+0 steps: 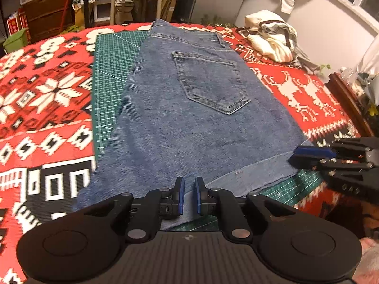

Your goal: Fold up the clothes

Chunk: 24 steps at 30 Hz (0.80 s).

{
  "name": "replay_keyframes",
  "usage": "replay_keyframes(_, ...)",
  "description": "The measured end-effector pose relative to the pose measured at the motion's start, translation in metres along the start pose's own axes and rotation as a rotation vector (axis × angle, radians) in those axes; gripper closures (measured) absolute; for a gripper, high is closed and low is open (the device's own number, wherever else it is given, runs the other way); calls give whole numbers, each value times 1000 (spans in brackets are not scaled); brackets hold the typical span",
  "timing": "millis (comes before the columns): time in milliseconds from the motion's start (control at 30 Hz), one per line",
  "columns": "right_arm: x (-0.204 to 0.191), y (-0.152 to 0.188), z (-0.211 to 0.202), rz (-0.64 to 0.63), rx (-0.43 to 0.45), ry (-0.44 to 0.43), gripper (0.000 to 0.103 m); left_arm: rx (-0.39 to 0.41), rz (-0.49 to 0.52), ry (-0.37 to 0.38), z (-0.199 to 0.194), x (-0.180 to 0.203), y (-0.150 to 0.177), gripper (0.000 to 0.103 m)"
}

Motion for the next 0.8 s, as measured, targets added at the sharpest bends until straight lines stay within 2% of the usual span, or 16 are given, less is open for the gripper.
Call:
replay_keyframes(133, 10, 2, -14, 9, 1, 1, 84, -2, -20, -13, -5, -10, 5, 91)
replay_keyframes(267, 27, 3, -19, 84, 1, 45, 84, 0, -46, -18, -11, -19, 10, 96)
replay_keyframes(367, 39, 3, -24, 139, -3, 47, 82, 3, -50, -25, -17, -20, 10, 97)
replay_keyframes(467, 37, -1, -31, 116, 14, 59, 82, 14, -42, -47, -29, -22, 9, 97)
replay_keyframes(600, 23, -9, -37, 61, 39, 31, 82, 33, -61, -50, -42, -32, 13, 96)
replay_keyframes(800, 13, -14, -12, 10, -1, 49, 82, 1, -79, -70, -39, -44, 27, 96)
Point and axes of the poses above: each gripper's, at about its wrist camera, not at the fingertips, and z roughly the way its jaws point, x to its right, y to its underside, the point moved 2 cm from there along z, roughly the way its jaws point, and after that the axes turned 13 degrees about z, right-handed, at the moved point
